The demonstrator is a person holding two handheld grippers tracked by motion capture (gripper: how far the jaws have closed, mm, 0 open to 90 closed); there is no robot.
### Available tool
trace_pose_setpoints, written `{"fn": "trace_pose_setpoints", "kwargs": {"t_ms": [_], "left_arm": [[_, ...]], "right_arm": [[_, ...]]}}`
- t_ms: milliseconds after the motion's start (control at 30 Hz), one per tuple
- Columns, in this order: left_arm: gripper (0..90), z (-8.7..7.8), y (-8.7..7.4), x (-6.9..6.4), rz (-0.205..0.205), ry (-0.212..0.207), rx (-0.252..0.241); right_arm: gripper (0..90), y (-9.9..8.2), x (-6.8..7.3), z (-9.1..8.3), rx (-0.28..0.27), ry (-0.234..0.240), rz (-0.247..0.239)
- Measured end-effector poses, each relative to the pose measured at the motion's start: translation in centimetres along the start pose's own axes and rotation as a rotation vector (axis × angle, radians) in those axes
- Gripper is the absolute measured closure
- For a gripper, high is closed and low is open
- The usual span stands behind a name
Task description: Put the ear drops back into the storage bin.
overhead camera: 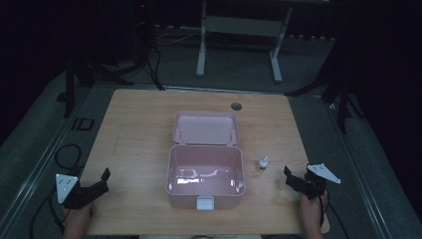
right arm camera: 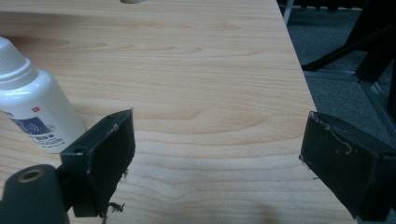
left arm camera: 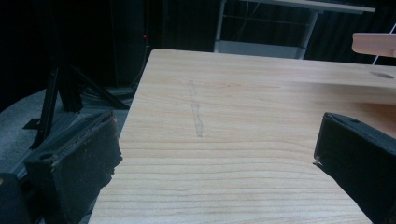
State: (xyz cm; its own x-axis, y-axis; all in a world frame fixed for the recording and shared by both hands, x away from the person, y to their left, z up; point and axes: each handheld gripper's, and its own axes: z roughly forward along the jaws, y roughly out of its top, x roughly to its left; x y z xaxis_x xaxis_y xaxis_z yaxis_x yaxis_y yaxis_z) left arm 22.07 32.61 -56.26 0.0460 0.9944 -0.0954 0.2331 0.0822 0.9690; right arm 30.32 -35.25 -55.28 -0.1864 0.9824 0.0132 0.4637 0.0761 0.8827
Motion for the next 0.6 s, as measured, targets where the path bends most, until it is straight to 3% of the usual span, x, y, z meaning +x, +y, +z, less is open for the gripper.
{"fn": "trace_pose_setpoints", "kwargs": {"t_ms": [333, 433, 467, 500, 600], "left_arm": [[0.5, -0.03, -0.01, 0.01, -0.001, -0.001, -0.002], [0.5, -0.03, -0.01, 0.03, -0.002, -0.001, -0.001], [0.5, -0.02, 0.00, 0.03, -0.001, -0.001, 0.000], [0.5, -0.02, 0.00, 0.03, -0.001, -0.001, 0.000], [0.5, -0.02, 0.00, 0.04, -0.002, -0.001, 0.000]], "right_arm": [[9.9, 0.18, -0.19, 0.43, 0.043, 0.027, 0.012], [9.9, 0.28, -0.29, 0.62, 0.082, 0.069, 0.037], [9.9, 0.49, -0.21, 0.74, 0.136, 0.067, -0.003], [9.9, 0.52, -0.20, 0.75, 0.149, 0.060, -0.015], [9.9, 0.57, -0.41, 0.81, 0.181, 0.089, -0.002]]}}
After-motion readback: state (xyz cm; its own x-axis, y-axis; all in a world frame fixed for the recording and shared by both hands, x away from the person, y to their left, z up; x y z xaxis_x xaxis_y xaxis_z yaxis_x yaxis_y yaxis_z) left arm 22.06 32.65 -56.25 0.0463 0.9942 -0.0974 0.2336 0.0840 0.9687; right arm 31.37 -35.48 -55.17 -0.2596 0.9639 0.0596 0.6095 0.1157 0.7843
